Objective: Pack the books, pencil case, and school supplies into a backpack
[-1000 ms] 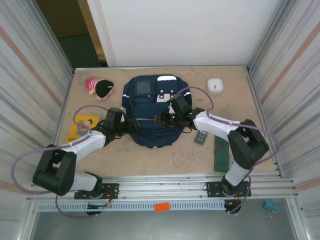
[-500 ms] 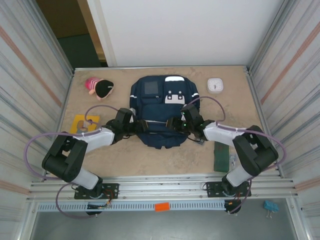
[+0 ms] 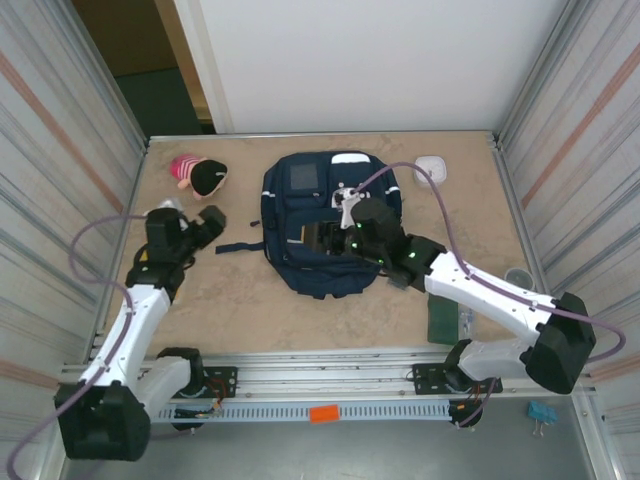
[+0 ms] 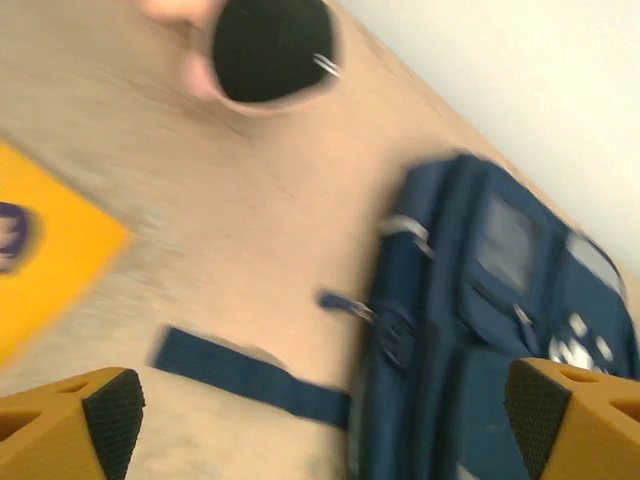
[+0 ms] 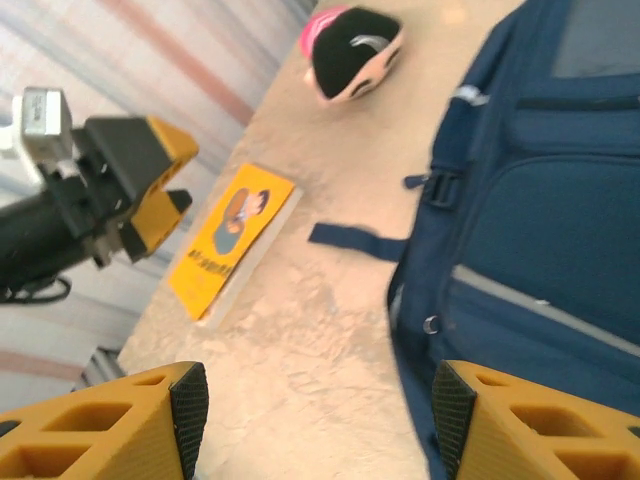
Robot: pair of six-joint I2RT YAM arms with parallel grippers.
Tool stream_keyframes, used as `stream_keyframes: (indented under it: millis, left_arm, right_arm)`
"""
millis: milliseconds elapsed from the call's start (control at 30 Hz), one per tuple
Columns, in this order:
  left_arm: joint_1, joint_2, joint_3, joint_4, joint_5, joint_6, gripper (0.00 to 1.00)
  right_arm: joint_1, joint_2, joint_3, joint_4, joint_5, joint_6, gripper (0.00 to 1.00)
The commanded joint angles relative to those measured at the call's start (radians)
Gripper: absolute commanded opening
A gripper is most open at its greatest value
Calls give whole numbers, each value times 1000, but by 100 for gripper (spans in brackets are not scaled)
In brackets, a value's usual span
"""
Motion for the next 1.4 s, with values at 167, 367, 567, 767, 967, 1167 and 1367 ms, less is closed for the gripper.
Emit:
stream_keyframes:
  millis: [167, 367, 567, 767, 967, 1167, 1367]
  left_arm:
    - [207, 173, -73, 13, -21, 24, 96]
    - [238, 346, -56, 83, -48, 11, 97]
    - [177, 422, -122, 184, 86, -45, 94]
    - [-25, 358, -243, 271, 90, -228, 93]
    - [-146, 198, -219, 165, 41, -273, 93]
    - [-22, 115, -121, 63, 7, -133, 93]
    - [109, 278, -68, 96, 83, -67, 94]
  right_arm:
    - [154, 204, 85, 58, -4, -81, 62]
    - [189, 274, 120, 71, -32, -92, 62]
    - [172, 280, 92, 69, -25, -94, 62]
    - [131, 268, 57, 74, -38, -79, 62]
    - [102, 247, 22, 72, -44, -57, 62]
    - [105, 270, 31, 84, -70, -50, 62]
    - [110, 306, 55, 93, -88, -47, 62]
